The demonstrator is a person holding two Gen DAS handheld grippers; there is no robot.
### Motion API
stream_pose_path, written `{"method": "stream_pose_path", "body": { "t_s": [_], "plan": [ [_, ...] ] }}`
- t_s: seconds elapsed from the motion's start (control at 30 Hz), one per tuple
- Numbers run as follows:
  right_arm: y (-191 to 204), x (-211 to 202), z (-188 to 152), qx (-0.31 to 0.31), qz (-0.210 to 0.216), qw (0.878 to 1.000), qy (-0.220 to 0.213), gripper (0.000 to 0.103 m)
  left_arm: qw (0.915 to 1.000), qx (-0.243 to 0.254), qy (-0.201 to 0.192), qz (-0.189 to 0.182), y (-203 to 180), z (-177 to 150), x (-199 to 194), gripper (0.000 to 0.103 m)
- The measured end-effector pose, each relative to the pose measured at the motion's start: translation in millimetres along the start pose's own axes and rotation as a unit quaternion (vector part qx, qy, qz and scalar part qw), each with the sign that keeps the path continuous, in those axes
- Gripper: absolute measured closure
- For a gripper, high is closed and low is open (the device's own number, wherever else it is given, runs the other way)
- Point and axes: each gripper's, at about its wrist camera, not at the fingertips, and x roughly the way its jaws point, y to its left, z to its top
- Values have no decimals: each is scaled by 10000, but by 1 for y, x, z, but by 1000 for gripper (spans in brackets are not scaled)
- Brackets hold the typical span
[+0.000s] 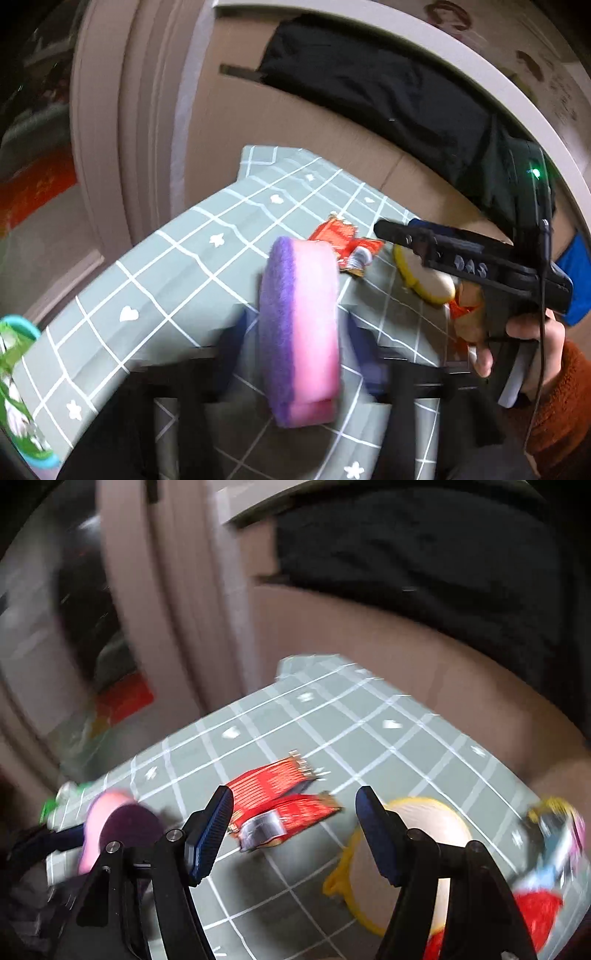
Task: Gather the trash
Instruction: 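Grasp the red snack packets with the right tool while the left tool holds the sponge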
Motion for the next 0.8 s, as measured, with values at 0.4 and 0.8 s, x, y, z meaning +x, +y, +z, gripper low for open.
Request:
{"method": "stream_pose_path", "body": {
  "t_s": [0.4,0.8],
  "plan": [
    [24,69,9,-1083,434,9903,757,30,9975,-579,-388,131,50,10,-29,71],
    [21,59,6,-955,284,9921,766,64,9964,-723,-442,-24,50,10,-36,71]
  ]
}}
